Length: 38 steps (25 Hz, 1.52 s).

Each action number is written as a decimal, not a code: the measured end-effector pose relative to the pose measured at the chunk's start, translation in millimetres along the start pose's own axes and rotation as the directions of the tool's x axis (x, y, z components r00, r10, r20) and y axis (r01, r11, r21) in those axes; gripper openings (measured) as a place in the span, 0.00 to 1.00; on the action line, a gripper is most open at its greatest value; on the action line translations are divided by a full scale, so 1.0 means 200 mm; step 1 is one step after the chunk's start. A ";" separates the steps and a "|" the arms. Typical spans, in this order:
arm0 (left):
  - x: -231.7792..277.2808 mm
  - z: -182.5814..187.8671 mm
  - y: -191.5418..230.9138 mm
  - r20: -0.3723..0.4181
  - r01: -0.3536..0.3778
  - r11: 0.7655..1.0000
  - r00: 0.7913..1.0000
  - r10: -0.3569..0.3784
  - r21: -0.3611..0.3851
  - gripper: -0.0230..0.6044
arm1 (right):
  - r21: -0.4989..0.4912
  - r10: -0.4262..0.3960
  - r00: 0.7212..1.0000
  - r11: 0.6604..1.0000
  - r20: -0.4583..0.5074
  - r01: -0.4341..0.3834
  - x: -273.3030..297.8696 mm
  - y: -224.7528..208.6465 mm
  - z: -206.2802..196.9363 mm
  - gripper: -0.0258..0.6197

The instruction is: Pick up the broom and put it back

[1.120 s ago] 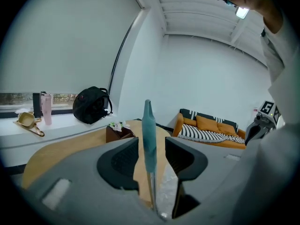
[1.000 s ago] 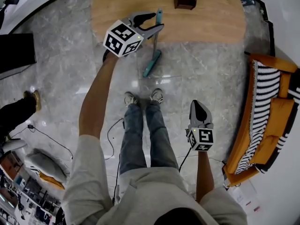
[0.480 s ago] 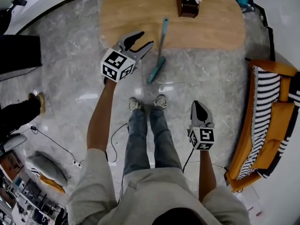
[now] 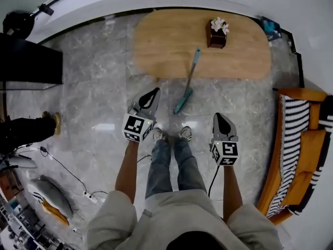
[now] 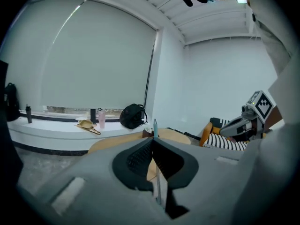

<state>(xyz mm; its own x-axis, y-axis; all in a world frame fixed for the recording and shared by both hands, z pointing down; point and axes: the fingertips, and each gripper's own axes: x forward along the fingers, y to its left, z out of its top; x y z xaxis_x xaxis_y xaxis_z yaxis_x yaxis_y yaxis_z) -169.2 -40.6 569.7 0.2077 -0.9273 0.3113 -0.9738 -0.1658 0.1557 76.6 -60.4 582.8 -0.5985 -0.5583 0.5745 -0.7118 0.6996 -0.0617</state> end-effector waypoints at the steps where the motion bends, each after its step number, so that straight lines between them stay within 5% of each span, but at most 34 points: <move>1: -0.07 0.02 0.01 0.004 -0.033 0.999 0.999 0.033 -0.008 0.04 | -0.016 0.004 1.000 1.000 0.016 -0.004 0.00 0.02 0.05 0.04; 6: -0.41 0.15 0.08 0.023 -0.169 0.984 0.985 0.171 -0.054 0.04 | -0.050 0.029 0.996 0.998 0.083 -0.025 -0.02 0.13 0.30 0.04; 13: -0.66 0.40 0.13 0.048 -0.236 0.967 0.969 0.241 -0.095 0.04 | -0.062 0.022 0.988 0.998 0.154 -0.012 -0.14 0.19 0.62 0.04; 21: -0.70 0.76 0.04 0.118 -0.233 0.971 0.964 0.238 -0.058 0.04 | -0.077 -0.013 0.967 0.996 0.256 0.034 -0.36 0.10 0.96 0.04; 38: -0.79 1.05 0.02 0.191 -0.257 0.965 0.946 0.263 -0.055 0.04 | -0.043 -0.089 0.927 0.993 0.365 0.112 -0.56 -0.06 1.20 0.04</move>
<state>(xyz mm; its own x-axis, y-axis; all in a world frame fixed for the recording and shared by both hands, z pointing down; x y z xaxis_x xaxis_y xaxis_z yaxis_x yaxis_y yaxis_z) -225.8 34.4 324.5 -0.0773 -0.9847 0.1560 -0.9879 0.0968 0.1214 64.6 -114.0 323.1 -0.6259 -0.7422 0.2395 -0.7579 0.6513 0.0379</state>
